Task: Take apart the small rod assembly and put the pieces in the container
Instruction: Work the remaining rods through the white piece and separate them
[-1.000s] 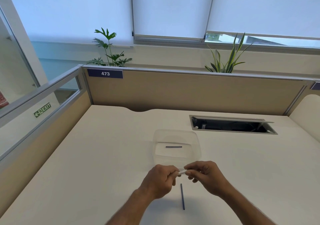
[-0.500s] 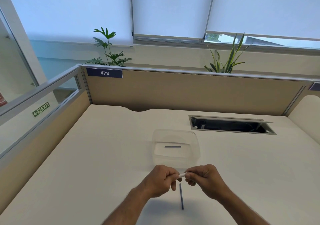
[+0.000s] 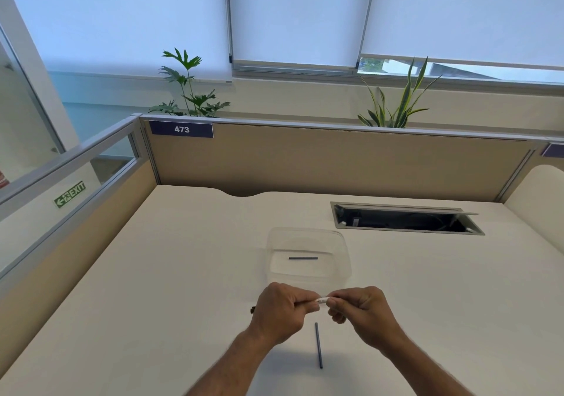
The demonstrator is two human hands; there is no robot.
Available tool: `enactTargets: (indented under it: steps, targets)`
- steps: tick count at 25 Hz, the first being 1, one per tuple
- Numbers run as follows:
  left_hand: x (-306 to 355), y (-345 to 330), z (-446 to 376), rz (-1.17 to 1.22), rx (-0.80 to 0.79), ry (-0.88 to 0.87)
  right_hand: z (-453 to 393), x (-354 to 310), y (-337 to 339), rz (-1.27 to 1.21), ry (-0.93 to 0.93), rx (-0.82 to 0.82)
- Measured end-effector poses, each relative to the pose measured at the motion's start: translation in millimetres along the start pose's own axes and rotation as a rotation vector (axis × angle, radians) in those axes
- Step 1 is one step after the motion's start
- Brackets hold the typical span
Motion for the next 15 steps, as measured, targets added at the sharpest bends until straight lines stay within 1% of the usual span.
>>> enactTargets:
  steps: [4,6,8,10,13,15]
  targets:
    - [0,5,-3,-0.023,-0.005,0.031,-5,-3,3,0.036,0.022,-0.027]
    - [-2,5,-4,-0.077,-0.051,0.055,-6,-3,6,0.024,0.027,-0.039]
    - [-4,3,-4,-0.108,-0.100,0.071,-6,-3,9,0.069,0.054,-0.033]
    - [-7,0,-3,-0.094,-0.133,0.096,-4,-4,9,0.157,0.087,-0.014]
    - [-10,-5,-2,-0.035,-0.168,0.132,1,-11,4,0.349,0.185,0.032]
    - [-10,-8,-1,-0.030,-0.177,0.124,3,-15,1,0.471,0.217,0.063]
Point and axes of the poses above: each hand's wrist, its own z-axis away from the middle knuckle, its own y-axis out of the back of the hand, x = y × z, the point moved 7 cm from there along -z, towards the middle knuckle, and after that the axes turned 9 degrees about z, right-handed, at the moved point
